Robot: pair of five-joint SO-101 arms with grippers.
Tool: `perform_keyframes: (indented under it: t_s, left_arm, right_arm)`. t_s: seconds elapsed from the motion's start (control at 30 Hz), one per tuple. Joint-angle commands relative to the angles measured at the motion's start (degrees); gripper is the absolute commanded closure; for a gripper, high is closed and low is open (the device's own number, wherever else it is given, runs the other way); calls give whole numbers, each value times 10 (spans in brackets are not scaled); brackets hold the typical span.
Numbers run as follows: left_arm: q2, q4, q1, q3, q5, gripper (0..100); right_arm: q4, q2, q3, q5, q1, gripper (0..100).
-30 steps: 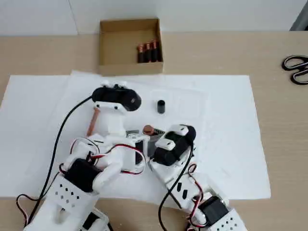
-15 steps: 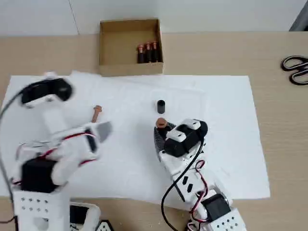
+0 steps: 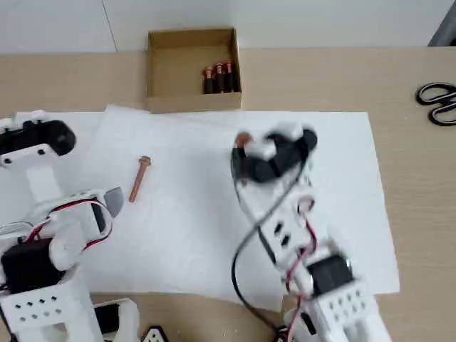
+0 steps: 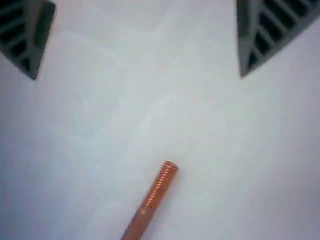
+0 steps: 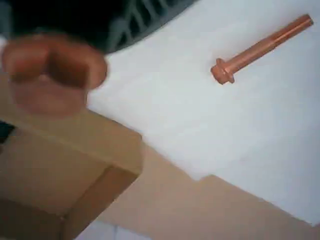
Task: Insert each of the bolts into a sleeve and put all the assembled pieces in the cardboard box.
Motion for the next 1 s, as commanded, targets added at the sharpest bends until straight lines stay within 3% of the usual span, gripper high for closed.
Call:
perform_keyframes:
  t_s: [0.0, 0.17, 0.33, 0.47, 0.97]
  left_arm:
    - [-8, 11, -7, -21, -5, 757]
    - [-8, 14, -21, -22, -6, 757]
    - [-8, 14, -25, -22, -62, 757]
    - [-8, 14, -25, -22, -65, 757]
    - [-8, 14, -25, -22, -65, 757]
  right_arm:
    - [-52, 167, -164, 8, 32, 995]
    - [-127, 393, -334, 6, 58, 995]
    - [-235, 607, -505, 6, 55, 995]
    - [-323, 761, -633, 7, 44, 995]
    - [-348, 1187, -1007, 4, 7, 994]
